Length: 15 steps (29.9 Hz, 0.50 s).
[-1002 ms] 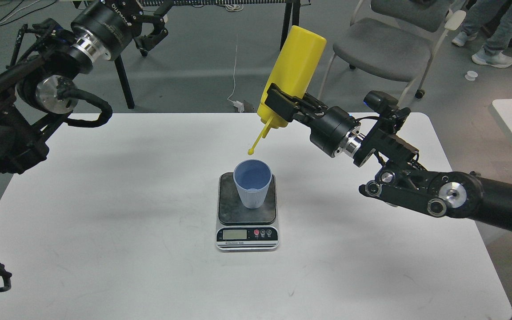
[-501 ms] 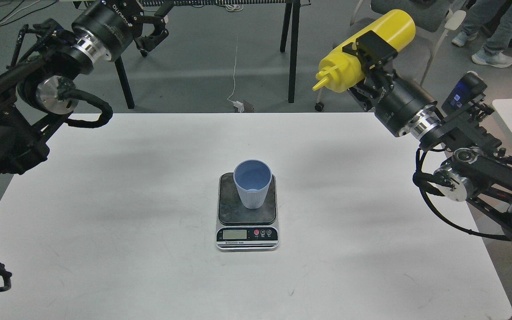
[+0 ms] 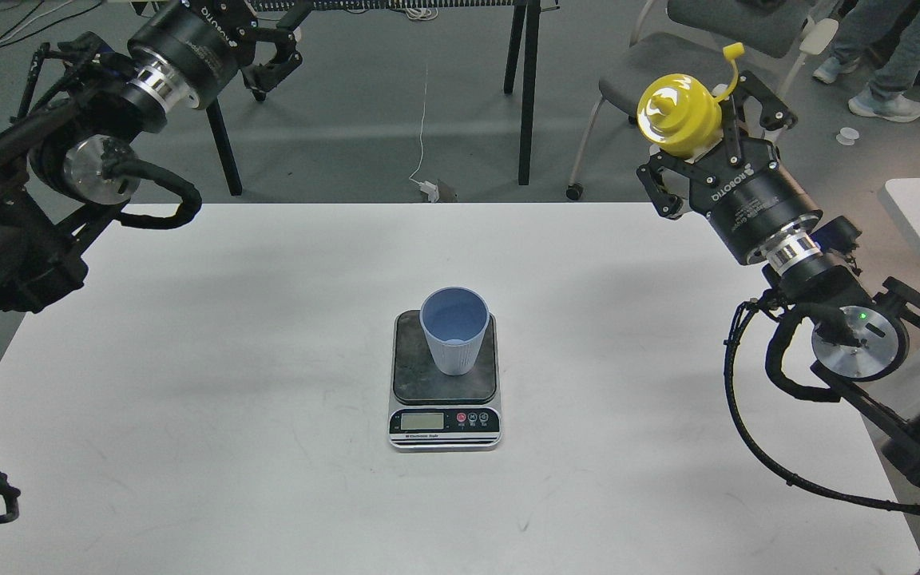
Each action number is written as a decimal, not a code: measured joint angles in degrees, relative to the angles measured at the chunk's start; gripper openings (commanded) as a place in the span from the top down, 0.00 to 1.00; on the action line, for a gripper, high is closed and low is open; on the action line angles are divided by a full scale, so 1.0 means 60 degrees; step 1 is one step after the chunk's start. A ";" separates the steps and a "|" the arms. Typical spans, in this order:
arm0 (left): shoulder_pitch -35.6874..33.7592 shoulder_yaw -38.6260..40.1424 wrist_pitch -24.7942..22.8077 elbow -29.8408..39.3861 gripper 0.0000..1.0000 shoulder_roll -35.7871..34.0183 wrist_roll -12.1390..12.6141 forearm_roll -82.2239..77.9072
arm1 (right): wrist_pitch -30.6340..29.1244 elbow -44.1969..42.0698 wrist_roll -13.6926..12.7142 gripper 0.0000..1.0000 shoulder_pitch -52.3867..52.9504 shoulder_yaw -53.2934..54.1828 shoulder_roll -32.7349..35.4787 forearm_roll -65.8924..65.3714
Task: Pour seasoning into cup on scale with both arms
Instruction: 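Turn the bottle upright and move it back toward its spot, then lower the yellow bottle onto the table beside the scale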
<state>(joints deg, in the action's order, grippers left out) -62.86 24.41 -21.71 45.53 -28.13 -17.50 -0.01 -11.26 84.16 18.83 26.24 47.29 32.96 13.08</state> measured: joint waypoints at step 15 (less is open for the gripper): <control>0.0057 -0.0127 0.0015 0.0013 0.01 -0.0018 0.0017 -0.0086 | -0.2777 -0.0735 0.0047 0.75 -0.2548 0.0373 -0.1498 0.1614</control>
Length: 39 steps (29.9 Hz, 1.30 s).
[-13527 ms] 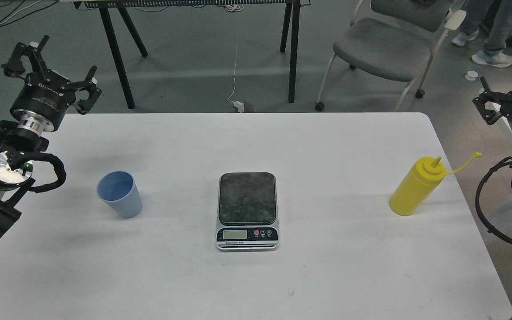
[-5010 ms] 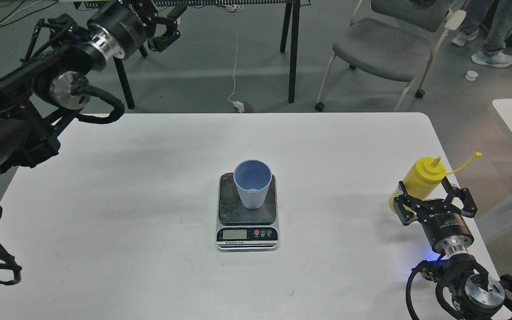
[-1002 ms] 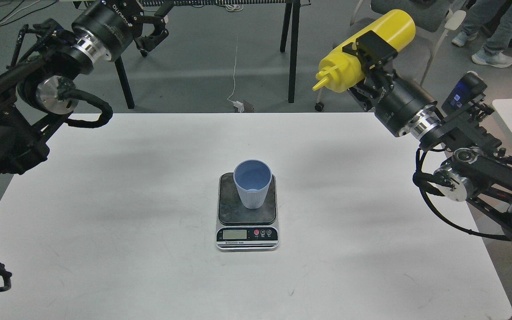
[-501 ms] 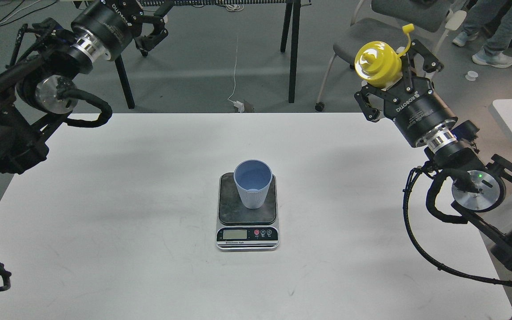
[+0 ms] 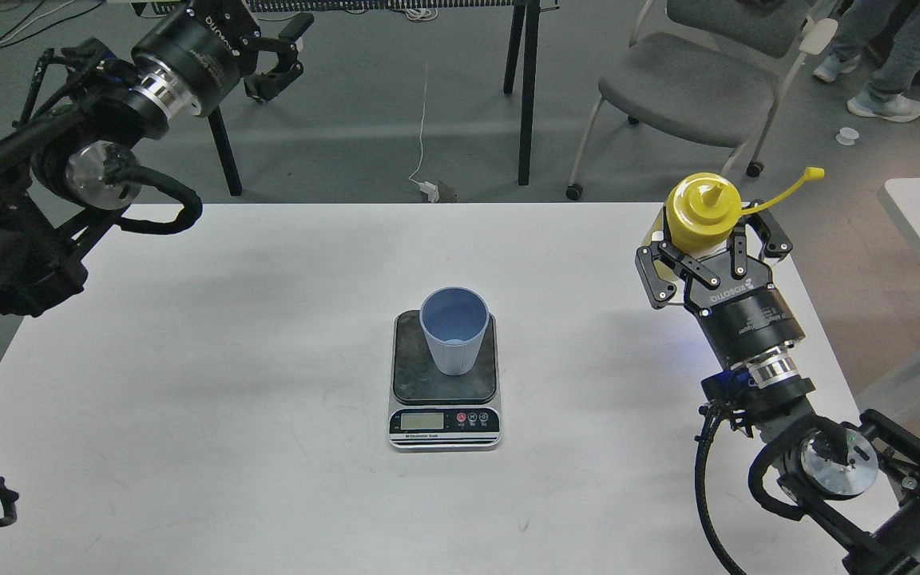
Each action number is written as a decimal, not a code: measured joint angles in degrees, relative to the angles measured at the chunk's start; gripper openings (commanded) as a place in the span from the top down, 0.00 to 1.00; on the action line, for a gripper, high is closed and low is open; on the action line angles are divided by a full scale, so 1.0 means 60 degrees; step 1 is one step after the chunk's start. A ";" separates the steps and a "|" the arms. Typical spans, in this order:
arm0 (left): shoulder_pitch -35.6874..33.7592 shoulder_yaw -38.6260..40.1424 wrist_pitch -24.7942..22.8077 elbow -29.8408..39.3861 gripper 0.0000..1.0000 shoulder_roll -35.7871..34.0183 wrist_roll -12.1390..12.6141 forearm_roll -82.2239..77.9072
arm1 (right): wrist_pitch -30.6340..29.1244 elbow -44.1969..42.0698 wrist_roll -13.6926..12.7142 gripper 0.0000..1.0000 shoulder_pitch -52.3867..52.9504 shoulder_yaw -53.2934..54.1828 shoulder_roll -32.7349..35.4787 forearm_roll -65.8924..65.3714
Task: Pour seasoning into cup on scale with both arms
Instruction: 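Lower the yellow bottle onto the table beside the scale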
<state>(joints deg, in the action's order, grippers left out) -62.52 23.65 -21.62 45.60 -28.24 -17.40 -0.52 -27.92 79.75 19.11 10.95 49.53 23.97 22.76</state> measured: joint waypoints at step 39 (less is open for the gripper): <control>-0.0058 -0.0015 0.0105 0.0002 0.00 0.0016 0.0087 -0.0016 | -0.0014 -0.2648 -0.0197 0.21 -0.0636 -0.0463 -0.1684 0.0200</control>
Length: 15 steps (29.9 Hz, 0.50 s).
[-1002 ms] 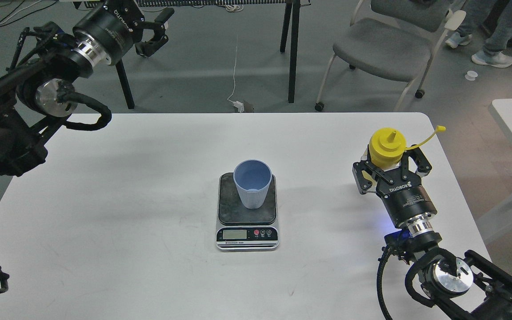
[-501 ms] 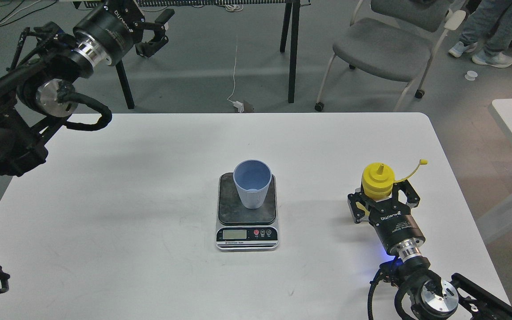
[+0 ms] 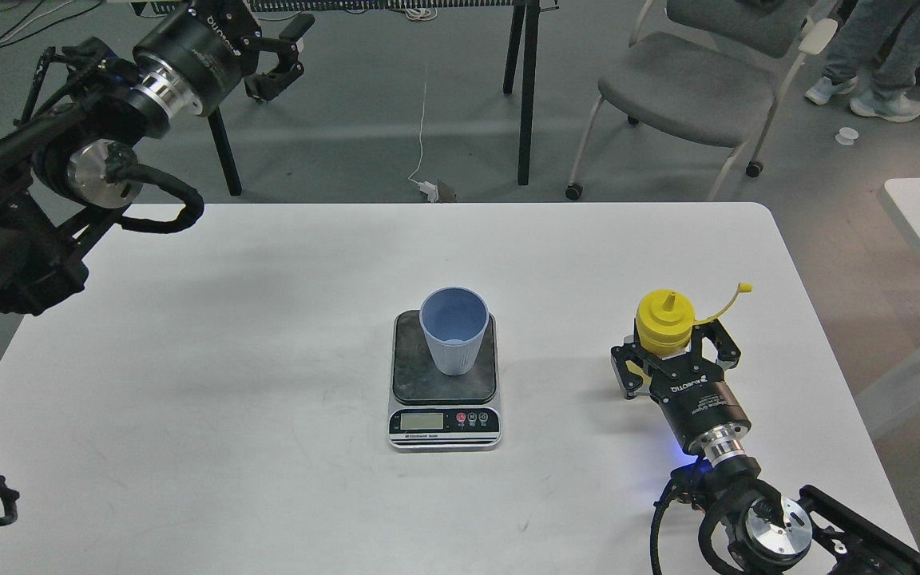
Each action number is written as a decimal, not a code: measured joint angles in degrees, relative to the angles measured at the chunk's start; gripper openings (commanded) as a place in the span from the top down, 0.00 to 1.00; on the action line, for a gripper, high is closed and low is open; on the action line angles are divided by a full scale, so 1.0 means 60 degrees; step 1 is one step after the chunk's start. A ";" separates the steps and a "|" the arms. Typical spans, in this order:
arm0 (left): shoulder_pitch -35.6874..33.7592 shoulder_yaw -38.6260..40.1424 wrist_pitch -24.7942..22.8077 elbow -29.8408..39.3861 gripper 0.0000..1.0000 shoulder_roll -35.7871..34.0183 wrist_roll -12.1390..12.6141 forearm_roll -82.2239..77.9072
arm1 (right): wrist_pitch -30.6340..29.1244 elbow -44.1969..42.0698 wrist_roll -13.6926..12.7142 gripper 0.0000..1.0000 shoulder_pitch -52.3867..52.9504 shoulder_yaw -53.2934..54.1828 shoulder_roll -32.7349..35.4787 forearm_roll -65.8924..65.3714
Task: Pour seasoning into cup on scale with both arms
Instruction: 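Lower the yellow bottle onto the table beside the scale, then open the right gripper and withdraw it from the bottle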
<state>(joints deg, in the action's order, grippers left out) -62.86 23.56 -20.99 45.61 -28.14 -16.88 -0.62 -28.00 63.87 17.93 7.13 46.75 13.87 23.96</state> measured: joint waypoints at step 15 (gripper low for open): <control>-0.0013 0.0013 0.0027 0.0198 0.01 -0.0081 0.0000 0.0000 | 0.0000 0.0154 0.0026 0.03 -0.0386 0.0077 0.0067 0.0006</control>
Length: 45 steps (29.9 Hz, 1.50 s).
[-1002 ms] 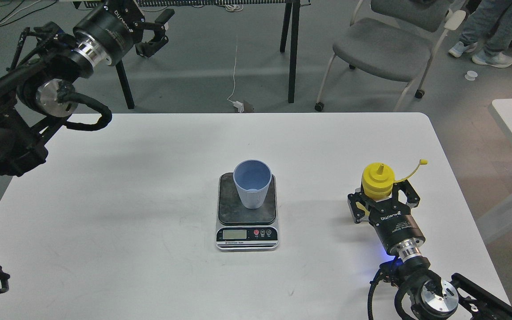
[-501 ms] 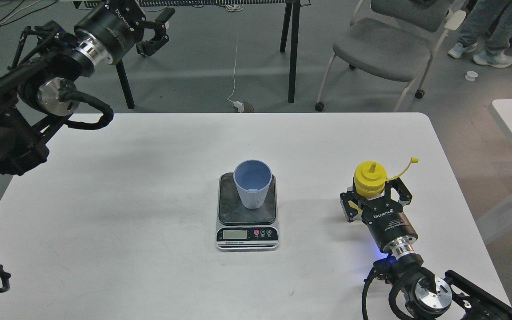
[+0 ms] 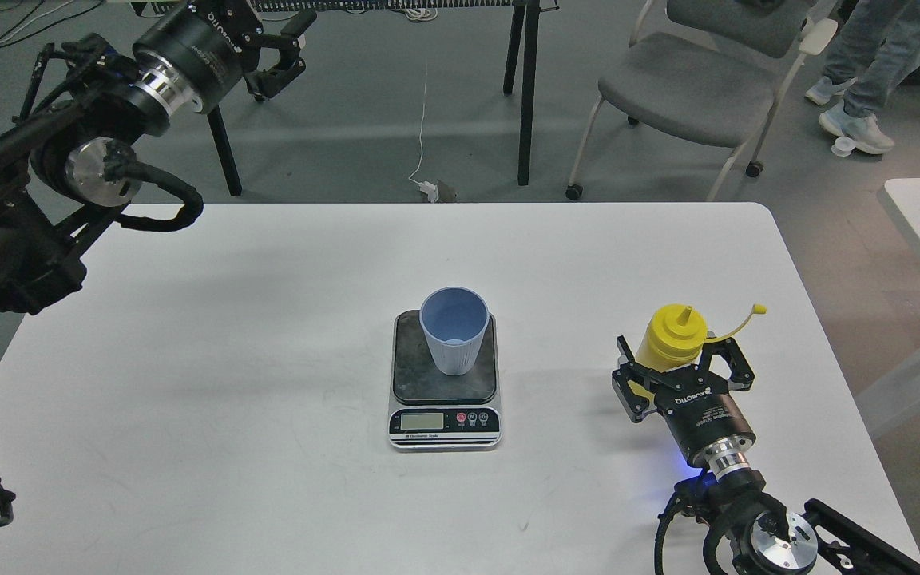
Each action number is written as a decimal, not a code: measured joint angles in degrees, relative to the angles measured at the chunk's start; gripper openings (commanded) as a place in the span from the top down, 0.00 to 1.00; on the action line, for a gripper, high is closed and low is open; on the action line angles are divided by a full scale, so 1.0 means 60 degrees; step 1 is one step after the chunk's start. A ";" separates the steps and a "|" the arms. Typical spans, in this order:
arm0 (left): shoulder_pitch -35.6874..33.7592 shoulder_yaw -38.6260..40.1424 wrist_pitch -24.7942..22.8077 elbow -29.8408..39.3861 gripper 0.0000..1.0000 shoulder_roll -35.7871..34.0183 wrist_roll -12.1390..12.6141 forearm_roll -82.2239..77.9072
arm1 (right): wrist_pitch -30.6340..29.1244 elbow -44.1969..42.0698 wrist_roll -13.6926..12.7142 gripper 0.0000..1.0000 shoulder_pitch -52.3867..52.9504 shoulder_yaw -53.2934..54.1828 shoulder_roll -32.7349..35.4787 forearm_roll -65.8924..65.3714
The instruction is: Pour seasoning into cup on scale with both arms
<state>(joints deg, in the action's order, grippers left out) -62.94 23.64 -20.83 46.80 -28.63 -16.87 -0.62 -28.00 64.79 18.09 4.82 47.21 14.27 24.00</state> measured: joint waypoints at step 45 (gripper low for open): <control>0.0140 0.0204 -0.0140 0.0244 0.01 -0.0748 -0.0039 0.0233 | 0.0000 -0.1269 -0.0415 0.02 0.0889 0.2466 0.4509 -0.0333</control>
<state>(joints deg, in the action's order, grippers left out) -62.10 24.86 -21.67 48.27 -33.12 -17.11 0.78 -28.00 57.17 15.59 10.15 62.01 41.32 22.00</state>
